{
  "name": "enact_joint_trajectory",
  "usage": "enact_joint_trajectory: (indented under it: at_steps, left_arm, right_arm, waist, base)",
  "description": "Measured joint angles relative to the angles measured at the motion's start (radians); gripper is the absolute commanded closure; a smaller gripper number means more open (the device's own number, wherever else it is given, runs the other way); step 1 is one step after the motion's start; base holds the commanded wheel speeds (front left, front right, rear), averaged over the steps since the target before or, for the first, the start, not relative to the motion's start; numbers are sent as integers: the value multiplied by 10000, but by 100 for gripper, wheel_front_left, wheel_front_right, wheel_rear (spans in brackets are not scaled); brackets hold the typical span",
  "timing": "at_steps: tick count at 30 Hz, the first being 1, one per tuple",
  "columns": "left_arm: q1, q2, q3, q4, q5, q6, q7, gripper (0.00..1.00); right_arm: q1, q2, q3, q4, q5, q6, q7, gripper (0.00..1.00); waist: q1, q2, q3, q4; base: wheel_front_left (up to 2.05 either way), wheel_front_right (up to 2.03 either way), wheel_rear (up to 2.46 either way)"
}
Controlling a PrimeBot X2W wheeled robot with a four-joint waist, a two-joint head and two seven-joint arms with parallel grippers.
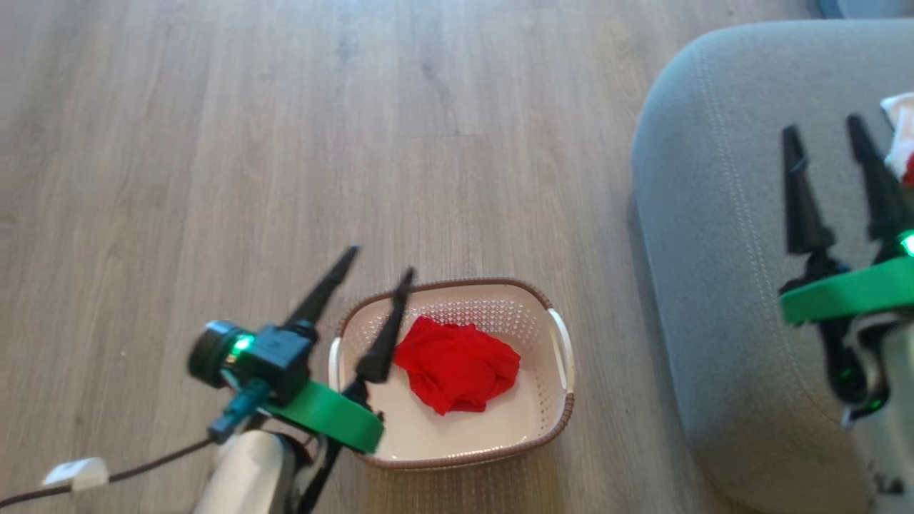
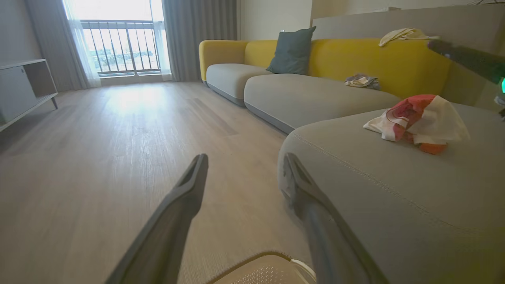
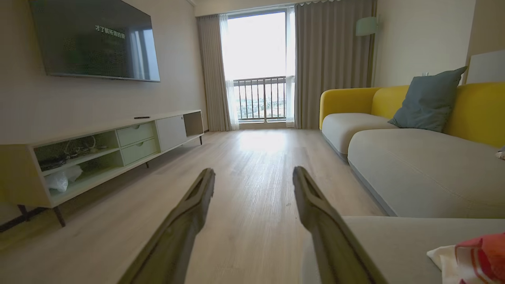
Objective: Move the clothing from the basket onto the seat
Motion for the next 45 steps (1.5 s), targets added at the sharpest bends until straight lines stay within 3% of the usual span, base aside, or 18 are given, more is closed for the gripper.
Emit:
enact_joint_trajectory:
  at_steps: [5, 15, 26, 45]
  left_arm:
    - [0, -48, 717, -27, 31, 577, 0, 0]
    - [313, -96, 1137, 73, -226, 1523, 0, 0]
    - [631, -100, 1127, 393, -272, 1716, 0, 0]
    - [650, -102, 754, 738, -309, 1802, 0, 0]
  right_arm:
    - [844, 589, 161, -389, -282, 0, 0, 0]
    - [2117, 1762, 201, 48, -746, 0, 0, 0]
    - [2934, 2541, -337, 215, -1904, 0, 2, 0]
    - [2929, 2692, -846, 217, -2209, 0, 2, 0]
  waist:
    - [0, 0, -77, 341]
    - [0, 0, -238, 619]
    - [0, 0, -251, 610]
    - [0, 0, -270, 630]
  base:
    - [0, 0, 0]
    - [0, 0, 0]
    - [0, 0, 0]
    - [0, 0, 0]
